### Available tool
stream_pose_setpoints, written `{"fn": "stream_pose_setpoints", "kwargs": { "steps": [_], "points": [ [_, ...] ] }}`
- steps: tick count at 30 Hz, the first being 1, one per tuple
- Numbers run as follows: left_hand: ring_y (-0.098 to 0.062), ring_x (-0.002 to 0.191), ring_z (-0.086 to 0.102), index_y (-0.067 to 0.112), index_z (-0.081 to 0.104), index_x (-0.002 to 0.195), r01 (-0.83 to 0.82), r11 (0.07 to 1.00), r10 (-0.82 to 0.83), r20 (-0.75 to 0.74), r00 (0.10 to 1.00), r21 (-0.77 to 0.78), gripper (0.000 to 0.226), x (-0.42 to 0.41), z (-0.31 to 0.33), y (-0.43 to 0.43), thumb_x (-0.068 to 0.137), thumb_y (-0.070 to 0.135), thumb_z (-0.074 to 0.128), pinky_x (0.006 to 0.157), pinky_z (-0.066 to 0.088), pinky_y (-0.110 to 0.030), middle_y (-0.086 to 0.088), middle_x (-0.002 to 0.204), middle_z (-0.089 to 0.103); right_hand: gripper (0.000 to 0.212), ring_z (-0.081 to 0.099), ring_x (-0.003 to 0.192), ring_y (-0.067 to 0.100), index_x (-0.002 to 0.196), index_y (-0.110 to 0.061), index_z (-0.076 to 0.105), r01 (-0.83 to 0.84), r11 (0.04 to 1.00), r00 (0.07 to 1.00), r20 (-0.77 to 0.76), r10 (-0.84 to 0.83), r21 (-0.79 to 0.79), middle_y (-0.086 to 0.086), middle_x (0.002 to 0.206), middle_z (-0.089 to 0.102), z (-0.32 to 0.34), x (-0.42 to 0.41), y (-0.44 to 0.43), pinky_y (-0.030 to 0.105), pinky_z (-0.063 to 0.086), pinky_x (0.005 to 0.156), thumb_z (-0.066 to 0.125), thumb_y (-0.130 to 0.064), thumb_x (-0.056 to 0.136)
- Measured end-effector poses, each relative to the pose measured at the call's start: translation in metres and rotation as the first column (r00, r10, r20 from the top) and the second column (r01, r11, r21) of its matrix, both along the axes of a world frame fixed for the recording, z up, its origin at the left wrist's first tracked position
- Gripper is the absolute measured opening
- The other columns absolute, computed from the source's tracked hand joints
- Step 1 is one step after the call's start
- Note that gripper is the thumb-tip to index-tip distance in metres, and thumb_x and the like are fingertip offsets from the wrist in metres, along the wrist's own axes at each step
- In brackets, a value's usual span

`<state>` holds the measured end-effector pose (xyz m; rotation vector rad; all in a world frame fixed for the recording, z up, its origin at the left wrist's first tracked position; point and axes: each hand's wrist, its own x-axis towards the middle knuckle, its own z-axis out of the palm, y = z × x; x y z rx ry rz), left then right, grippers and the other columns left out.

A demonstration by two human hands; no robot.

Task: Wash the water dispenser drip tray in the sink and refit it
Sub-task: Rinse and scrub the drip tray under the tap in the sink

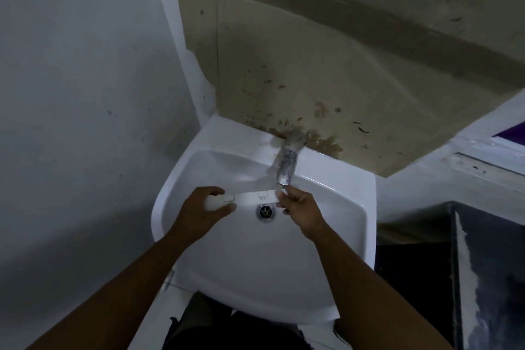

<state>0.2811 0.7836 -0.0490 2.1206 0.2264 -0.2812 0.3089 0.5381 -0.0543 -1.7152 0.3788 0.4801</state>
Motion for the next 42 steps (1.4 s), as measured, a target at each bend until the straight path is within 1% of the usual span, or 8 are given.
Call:
{"fn": "stream_pose_setpoints", "kwargs": {
  "steps": [6, 12, 17, 20, 25, 33, 36, 42],
  "points": [
    [0.006, 0.078, 0.058, 0.018, 0.076, 0.085, 0.007, 1.000, -0.008, 0.062, 0.998, 0.012, 0.016, 0.008, -0.003, -0.018, 0.079, 0.033, 0.075, 0.069, 0.035, 0.004, 0.004, 0.089, 0.069, 0.024, 0.064, 0.080, 0.016, 0.106, -0.016, 0.068, 0.048, 0.977, 0.998, -0.032, -0.056, -0.210, 0.004, 0.098, 0.069, 0.005, 0.003, -0.002, 0.035, 0.053, 0.079, 0.059, -0.034, 0.093],
    [-0.011, 0.083, 0.069, 0.017, 0.078, 0.085, -0.011, 0.995, 0.013, 0.026, 1.000, -0.098, 0.009, 0.013, -0.008, -0.050, 0.077, 0.022, 0.077, 0.068, 0.046, -0.008, 0.000, 0.088, 0.073, 0.024, 0.061, 0.064, -0.011, 0.090, -0.004, 0.075, -0.021, 0.966, 0.994, 0.099, 0.049, -0.259, -0.001, 0.083, 0.068, 0.011, -0.001, -0.004, 0.002, 0.042, 0.060, 0.080, -0.024, 0.077],
    [0.000, 0.068, 0.061, 0.015, 0.079, 0.086, -0.016, 0.999, 0.017, 0.034, 0.999, -0.040, 0.011, 0.019, -0.009, -0.071, 0.077, 0.022, 0.077, 0.059, 0.039, 0.001, -0.003, 0.085, 0.075, 0.018, 0.062, 0.075, 0.019, 0.089, 0.001, 0.074, 0.022, 0.946, 0.987, 0.157, 0.030, -0.324, 0.008, 0.079, 0.067, 0.016, -0.004, -0.021, 0.011, 0.045, 0.071, 0.066, -0.015, 0.090],
    [-0.005, 0.074, 0.063, 0.013, 0.078, 0.087, -0.012, 1.000, 0.012, 0.003, 1.000, -0.007, 0.017, 0.027, -0.007, -0.085, 0.079, 0.027, 0.075, 0.059, 0.038, -0.004, -0.004, 0.087, 0.076, 0.025, 0.056, 0.103, 0.017, 0.097, -0.016, 0.070, -0.065, 0.887, 0.997, 0.015, 0.081, -0.458, 0.000, 0.096, 0.062, 0.009, -0.002, -0.030, 0.028, 0.042, 0.096, 0.067, -0.038, 0.087],
    [-0.015, 0.090, 0.065, 0.014, 0.075, 0.085, -0.047, 0.999, 0.045, -0.085, 0.995, -0.019, 0.022, 0.032, -0.009, -0.109, 0.080, 0.036, 0.072, 0.074, 0.040, -0.019, -0.006, 0.095, 0.069, 0.068, 0.036, 0.105, 0.014, 0.092, -0.029, 0.055, 0.060, 0.841, 0.993, -0.050, -0.103, -0.537, 0.005, 0.117, 0.040, 0.007, -0.007, -0.028, 0.025, 0.040, 0.084, 0.077, -0.075, 0.047],
    [-0.023, 0.092, 0.059, 0.024, 0.049, 0.077, -0.081, 0.997, 0.080, -0.076, 0.994, -0.008, 0.052, 0.037, -0.012, -0.115, 0.054, 0.057, 0.082, 0.080, 0.053, -0.036, 0.002, 0.099, 0.042, 0.025, 0.047, 0.121, 0.029, 0.099, -0.022, 0.065, 0.025, 0.853, 0.999, 0.047, 0.000, -0.521, 0.016, 0.112, 0.063, 0.004, -0.002, -0.039, 0.033, 0.038, 0.105, 0.057, -0.045, 0.091],
    [-0.017, 0.098, 0.054, 0.027, 0.050, 0.084, -0.019, 1.000, 0.021, -0.098, 0.995, 0.018, 0.071, 0.036, -0.015, -0.109, 0.038, 0.070, 0.080, 0.082, 0.053, -0.035, 0.008, 0.105, 0.035, 0.037, 0.057, 0.111, 0.038, 0.099, -0.011, 0.071, 0.015, 0.850, 0.995, 0.089, 0.038, -0.527, 0.016, 0.100, 0.071, 0.005, 0.000, -0.040, 0.043, 0.045, 0.099, 0.039, -0.030, 0.102],
    [-0.017, 0.078, 0.060, 0.025, 0.057, 0.062, 0.179, 0.984, -0.176, -0.127, 0.976, 0.011, 0.045, 0.043, -0.017, -0.108, 0.062, 0.067, 0.073, 0.064, 0.045, -0.025, -0.002, 0.079, 0.056, 0.032, 0.064, 0.096, 0.026, 0.100, -0.017, 0.065, 0.041, 0.834, 0.993, 0.112, 0.025, -0.550, 0.010, 0.100, 0.071, 0.011, 0.004, -0.053, 0.028, 0.043, 0.079, 0.044, -0.042, 0.098]
  ]
}}
